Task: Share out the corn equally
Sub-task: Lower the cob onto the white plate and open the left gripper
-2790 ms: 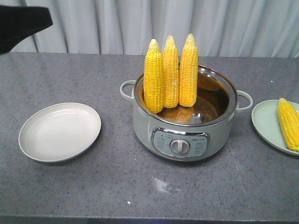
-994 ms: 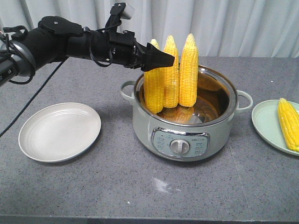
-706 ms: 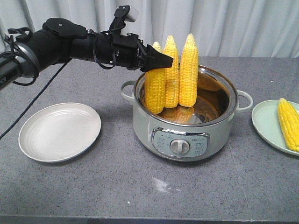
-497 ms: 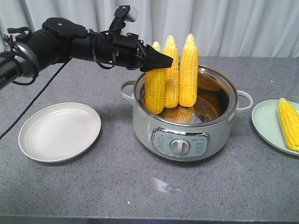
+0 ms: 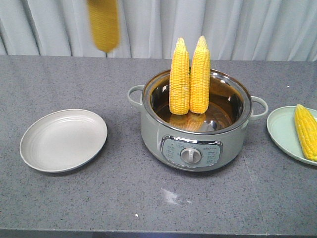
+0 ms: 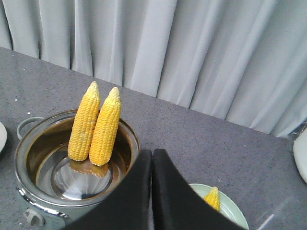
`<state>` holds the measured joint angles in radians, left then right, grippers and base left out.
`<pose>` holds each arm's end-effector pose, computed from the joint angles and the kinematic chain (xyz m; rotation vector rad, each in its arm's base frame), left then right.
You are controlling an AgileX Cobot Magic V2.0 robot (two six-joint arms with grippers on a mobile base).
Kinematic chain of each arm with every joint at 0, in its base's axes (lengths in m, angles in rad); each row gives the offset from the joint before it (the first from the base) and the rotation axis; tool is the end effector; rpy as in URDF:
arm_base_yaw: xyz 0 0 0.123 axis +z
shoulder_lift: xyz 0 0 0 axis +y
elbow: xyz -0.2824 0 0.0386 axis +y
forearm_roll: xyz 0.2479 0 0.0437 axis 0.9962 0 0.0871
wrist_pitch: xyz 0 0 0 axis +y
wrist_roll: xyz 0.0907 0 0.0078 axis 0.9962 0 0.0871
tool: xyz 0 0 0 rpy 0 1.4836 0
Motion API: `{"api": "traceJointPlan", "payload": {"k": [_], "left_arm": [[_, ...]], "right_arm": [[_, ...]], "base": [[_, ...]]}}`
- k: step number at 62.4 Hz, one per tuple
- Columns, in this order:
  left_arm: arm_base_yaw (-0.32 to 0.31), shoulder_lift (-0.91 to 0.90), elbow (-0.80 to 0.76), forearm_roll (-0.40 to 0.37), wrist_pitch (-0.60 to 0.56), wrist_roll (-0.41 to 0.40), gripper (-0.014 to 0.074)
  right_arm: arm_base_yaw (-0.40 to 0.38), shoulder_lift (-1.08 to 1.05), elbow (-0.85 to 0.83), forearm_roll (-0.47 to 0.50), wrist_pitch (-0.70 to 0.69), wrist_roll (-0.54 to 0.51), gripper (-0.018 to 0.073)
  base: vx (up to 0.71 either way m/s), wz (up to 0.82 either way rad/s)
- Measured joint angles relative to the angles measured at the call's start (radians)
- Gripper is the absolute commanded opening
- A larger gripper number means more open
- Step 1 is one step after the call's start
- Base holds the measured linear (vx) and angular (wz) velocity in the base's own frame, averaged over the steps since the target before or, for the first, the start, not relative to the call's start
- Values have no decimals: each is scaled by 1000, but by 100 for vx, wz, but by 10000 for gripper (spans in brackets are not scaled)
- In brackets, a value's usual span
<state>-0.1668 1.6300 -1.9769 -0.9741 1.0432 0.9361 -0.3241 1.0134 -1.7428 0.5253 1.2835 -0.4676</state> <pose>0.3182 -0.1196 0.5071 0.9259 1.6039 -0.6615 0.1199 0.0059 0.5478 -0.2981 1.9187 0.0846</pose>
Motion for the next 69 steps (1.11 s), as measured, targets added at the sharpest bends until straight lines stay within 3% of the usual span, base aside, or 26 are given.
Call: {"api": "traceJointPlan", "payload": {"k": [9, 10, 33, 69], "left_arm": [[22, -117, -1, 394, 62, -231, -8], [23, -114, 43, 811, 220, -640, -8], [23, 46, 247, 837, 141, -714, -8], [23, 196, 258, 805, 85, -726, 16]], "right_arm": [[0, 0, 0, 0, 0, 0, -8], [0, 0, 0, 0, 0, 15, -8], [0, 0, 0, 3, 0, 28, -8], [0, 0, 0, 3, 0, 29, -8]], "base": [[0, 0], [0, 0], [0, 0], [0, 0]]}}
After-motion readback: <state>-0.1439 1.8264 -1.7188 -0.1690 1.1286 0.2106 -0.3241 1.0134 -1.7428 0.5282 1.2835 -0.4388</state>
